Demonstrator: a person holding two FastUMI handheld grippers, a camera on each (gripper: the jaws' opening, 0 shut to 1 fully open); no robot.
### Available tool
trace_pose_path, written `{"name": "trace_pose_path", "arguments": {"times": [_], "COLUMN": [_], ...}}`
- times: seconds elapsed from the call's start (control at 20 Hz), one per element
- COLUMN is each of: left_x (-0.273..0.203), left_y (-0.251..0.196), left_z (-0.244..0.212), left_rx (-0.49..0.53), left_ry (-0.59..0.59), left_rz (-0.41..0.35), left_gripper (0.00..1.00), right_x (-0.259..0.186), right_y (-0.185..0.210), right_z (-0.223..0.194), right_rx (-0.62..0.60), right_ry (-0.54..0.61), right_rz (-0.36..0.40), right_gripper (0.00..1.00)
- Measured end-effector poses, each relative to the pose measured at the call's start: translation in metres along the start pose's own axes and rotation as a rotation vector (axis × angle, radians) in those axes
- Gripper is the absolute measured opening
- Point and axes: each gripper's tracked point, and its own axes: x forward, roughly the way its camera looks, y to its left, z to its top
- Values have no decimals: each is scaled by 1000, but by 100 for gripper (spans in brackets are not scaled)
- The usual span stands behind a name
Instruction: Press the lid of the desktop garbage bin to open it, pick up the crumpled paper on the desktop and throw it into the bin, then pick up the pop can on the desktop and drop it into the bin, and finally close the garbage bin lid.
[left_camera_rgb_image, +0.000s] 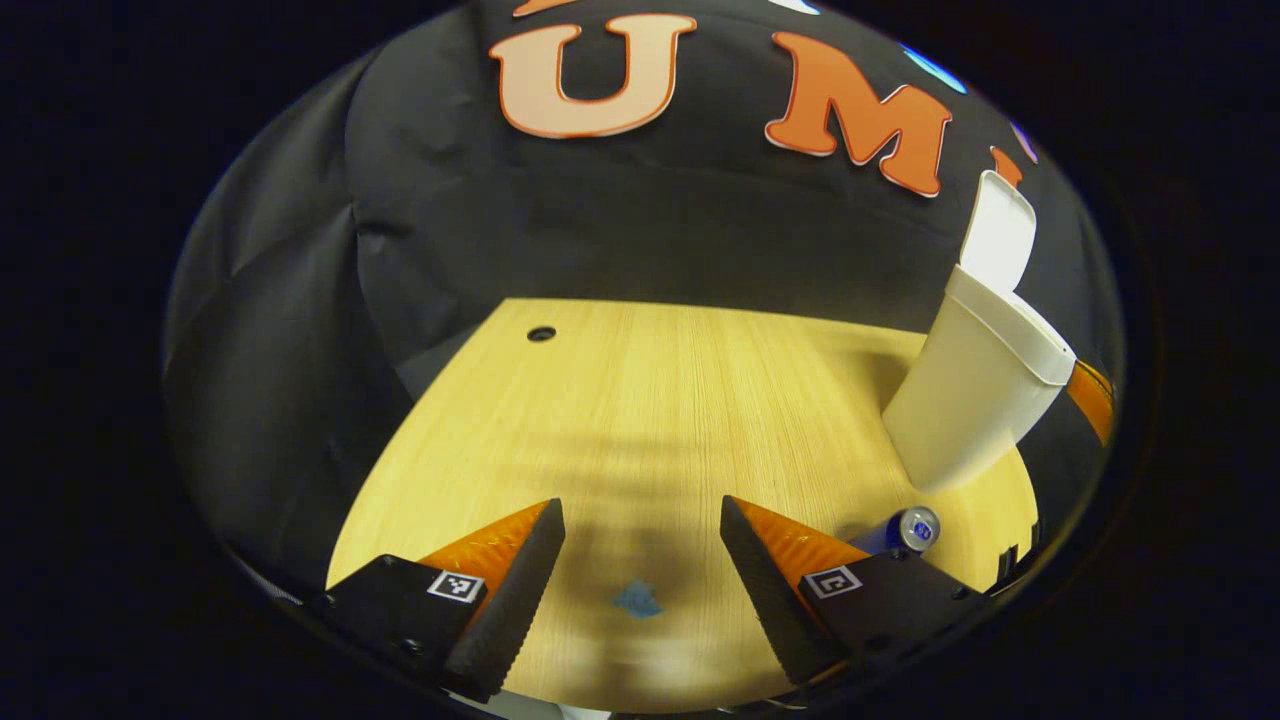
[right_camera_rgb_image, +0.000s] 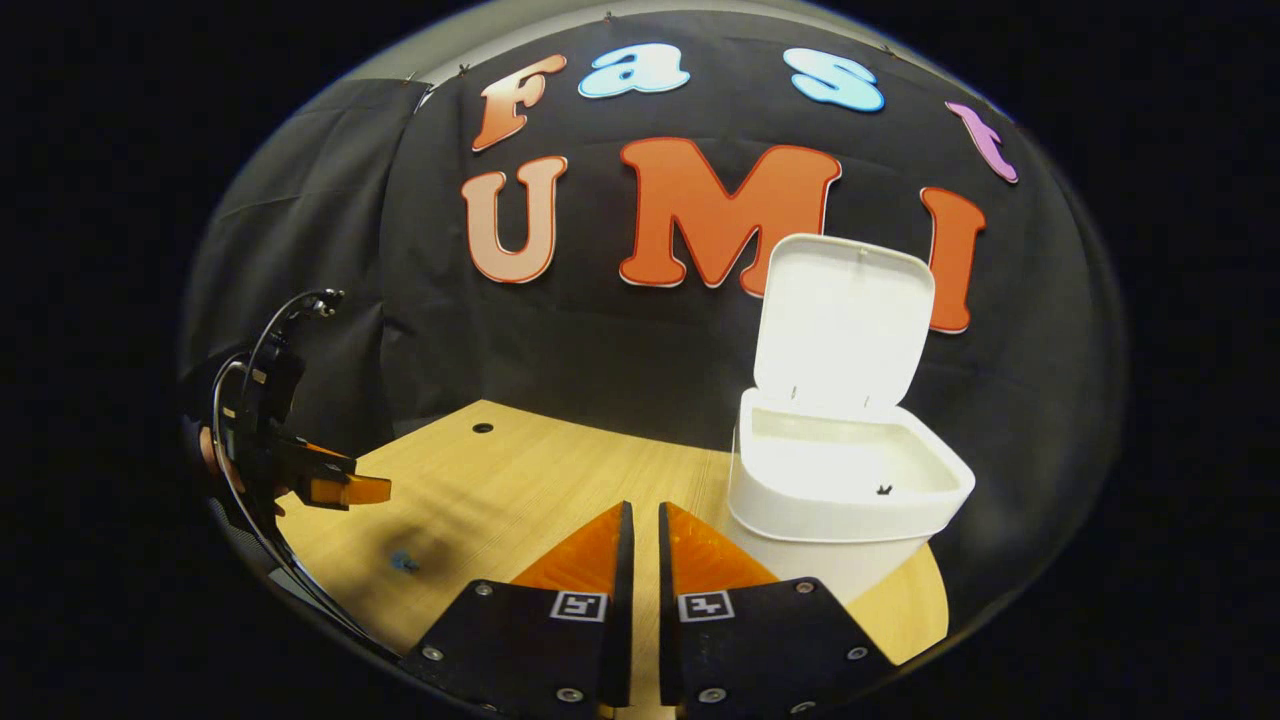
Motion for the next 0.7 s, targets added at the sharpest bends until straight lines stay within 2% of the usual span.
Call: {"name": "trace_pose_path", "arguments": {"times": [0.05, 0.1, 0.15, 0.2, 0.25, 0.3, 0.35, 0.45, 0.55, 0.7], "left_x": [6, 9, 14, 20, 23, 26, 29, 34, 38, 44], "left_y": [0, 1, 3, 6, 7, 8, 8, 8, 8, 8], "left_z": [-9, -18, -25, -34, -42, -50, -55, -61, -62, -55], "left_rx": [-19, -36, -51, -69, -87, -104, -116, -120, -124, -125], "left_ry": [41, 75, 108, 141, 181, 215, 246, 300, 344, 397], "left_rz": [-6, -8, -11, -11, -11, -16, -15, -10, -3, 5], "left_gripper": [98, 100, 98, 100, 99, 98, 98, 98, 99, 99], "right_x": [0, 0, 1, 1, 0, 1, 4, 7, 9, 12], "right_y": [2, 6, 11, 15, 19, 23, 26, 34, 40, 46], "right_z": [-7, -14, -20, -27, -32, -37, -44, -62, -71, -85], "right_rx": [-1, -1, 0, 2, 5, 10, 19, 43, 53, 47], "right_ry": [16, 31, 45, 61, 72, 82, 90, 131, 154, 188], "right_rz": [1, 7, 16, 25, 33, 37, 41, 51, 61, 78], "right_gripper": [16, 18, 27, 31, 41, 48, 60, 72, 81, 88]}}
